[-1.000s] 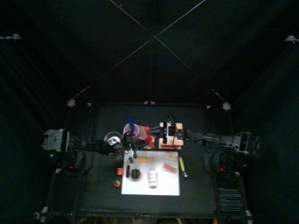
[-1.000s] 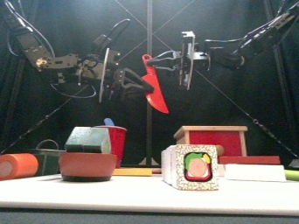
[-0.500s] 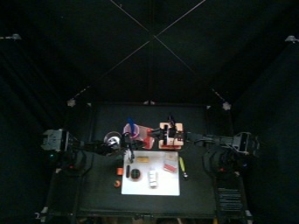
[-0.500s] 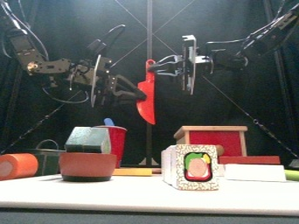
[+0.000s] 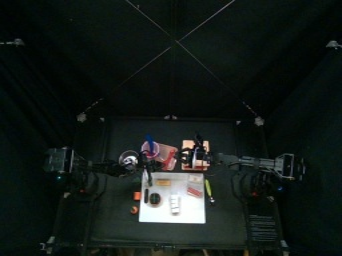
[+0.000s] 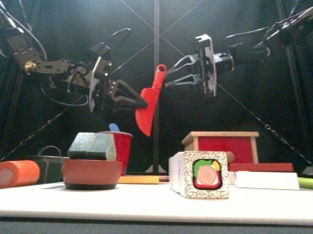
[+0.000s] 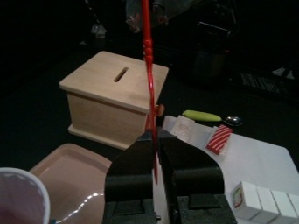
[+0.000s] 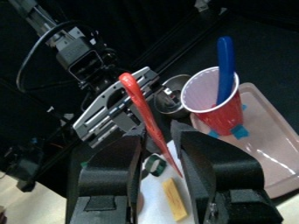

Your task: Cut the white sushi roll

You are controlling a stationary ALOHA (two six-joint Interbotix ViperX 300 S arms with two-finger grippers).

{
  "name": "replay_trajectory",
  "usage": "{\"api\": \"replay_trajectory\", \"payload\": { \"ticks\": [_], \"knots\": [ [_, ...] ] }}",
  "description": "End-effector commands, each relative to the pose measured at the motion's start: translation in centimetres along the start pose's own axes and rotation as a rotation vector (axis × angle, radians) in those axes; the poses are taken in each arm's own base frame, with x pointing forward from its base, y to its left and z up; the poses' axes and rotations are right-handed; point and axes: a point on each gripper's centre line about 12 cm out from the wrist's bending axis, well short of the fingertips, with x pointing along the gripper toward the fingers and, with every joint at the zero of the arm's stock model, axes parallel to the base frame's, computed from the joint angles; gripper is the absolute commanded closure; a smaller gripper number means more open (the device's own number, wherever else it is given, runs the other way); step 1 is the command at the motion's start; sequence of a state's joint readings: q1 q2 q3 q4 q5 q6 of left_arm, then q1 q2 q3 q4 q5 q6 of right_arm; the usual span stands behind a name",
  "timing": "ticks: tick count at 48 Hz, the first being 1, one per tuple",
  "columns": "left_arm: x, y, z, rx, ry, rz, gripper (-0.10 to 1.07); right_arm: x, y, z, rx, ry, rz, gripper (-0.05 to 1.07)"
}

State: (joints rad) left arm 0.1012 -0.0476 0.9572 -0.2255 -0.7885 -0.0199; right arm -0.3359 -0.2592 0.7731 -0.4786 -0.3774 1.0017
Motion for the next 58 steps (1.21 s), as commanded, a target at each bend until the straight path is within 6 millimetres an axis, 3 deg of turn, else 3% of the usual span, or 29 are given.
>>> {"api": "replay_trajectory", "payload": {
  "ticks": [1,29,54,58],
  "knots": [
    [0.0,0.1,0.9,-0.044,-0.022,-0.001,0.65,-1.0,1.5,1.4,-0.037,-0.027,0.020,0.33],
    [-0.2,-0.6,1.4,-0.288,-0.004,-0.157,0.65,-1.2,2.4,-0.8,-0.346,0.174,-0.123,0.33],
    [-0.6,-0.1,2.0,-0.483,0.010,-0.294,0.66,-1.2,3.3,-1.1,-0.566,0.232,-0.204,0.34],
    [-0.6,0.3,2.0,-0.534,0.017,-0.287,0.66,-1.2,4.2,-0.7,-0.642,0.226,-0.214,0.33]
  ]
}}
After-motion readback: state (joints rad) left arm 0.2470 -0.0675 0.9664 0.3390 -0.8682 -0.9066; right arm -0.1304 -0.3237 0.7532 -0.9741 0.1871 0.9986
